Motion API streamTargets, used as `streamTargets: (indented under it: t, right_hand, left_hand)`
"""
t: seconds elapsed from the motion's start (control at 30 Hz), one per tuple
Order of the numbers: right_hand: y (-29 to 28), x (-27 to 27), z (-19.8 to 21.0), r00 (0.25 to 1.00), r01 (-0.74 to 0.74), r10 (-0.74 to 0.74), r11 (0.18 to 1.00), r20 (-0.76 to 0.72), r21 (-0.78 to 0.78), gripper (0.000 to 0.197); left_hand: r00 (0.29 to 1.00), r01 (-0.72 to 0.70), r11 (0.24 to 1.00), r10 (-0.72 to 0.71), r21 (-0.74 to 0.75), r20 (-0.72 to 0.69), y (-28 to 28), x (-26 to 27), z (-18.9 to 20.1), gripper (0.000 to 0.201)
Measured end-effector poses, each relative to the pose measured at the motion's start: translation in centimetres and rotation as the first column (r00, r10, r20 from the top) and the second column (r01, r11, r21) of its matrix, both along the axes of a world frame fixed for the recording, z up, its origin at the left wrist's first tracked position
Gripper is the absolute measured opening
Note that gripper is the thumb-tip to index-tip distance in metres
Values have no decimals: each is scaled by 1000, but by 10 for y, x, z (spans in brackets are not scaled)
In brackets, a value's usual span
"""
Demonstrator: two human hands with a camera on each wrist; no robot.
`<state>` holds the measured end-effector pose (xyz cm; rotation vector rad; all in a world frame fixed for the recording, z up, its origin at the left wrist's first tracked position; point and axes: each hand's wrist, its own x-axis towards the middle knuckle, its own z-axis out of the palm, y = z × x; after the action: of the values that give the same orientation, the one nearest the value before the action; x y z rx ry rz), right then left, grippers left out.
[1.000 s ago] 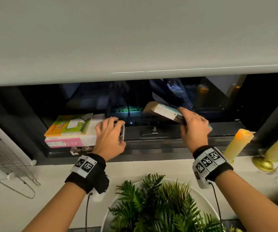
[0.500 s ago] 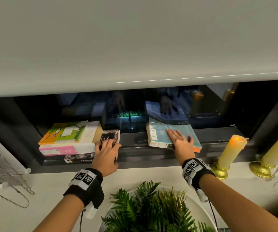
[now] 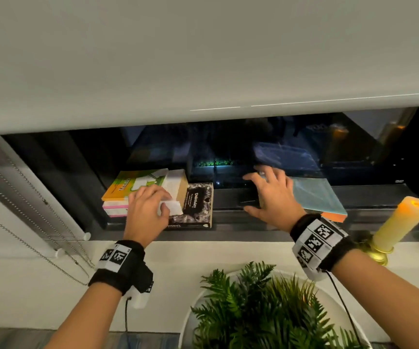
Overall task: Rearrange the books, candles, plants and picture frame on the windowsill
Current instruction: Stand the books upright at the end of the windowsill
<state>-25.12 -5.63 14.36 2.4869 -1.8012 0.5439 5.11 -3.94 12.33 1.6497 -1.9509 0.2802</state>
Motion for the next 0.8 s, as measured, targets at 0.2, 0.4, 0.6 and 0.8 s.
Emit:
streamTargets:
  t: [0.2, 0.4, 0.6, 0.8]
  right_hand:
    - [-11, 71, -14, 988, -125, 137, 980, -72, 153, 72]
    - [-17, 109, -26, 980, -181, 192, 968, -47, 175, 82]
    - [-23, 123, -28, 984, -177, 176, 963, 21, 202, 81]
    - [-22, 117, -24, 979, -202, 195, 971, 63, 131, 77]
  left_hand:
    - [988, -131, 966, 107, 224, 114, -9, 33, -2, 65]
    - [967, -187, 924, 114, 334, 226, -22, 59, -13, 96]
    - [999, -34, 982, 28, 188, 36, -21, 47, -20, 69]
    - [991, 126, 990, -123, 66, -49, -22, 30, -15, 48]
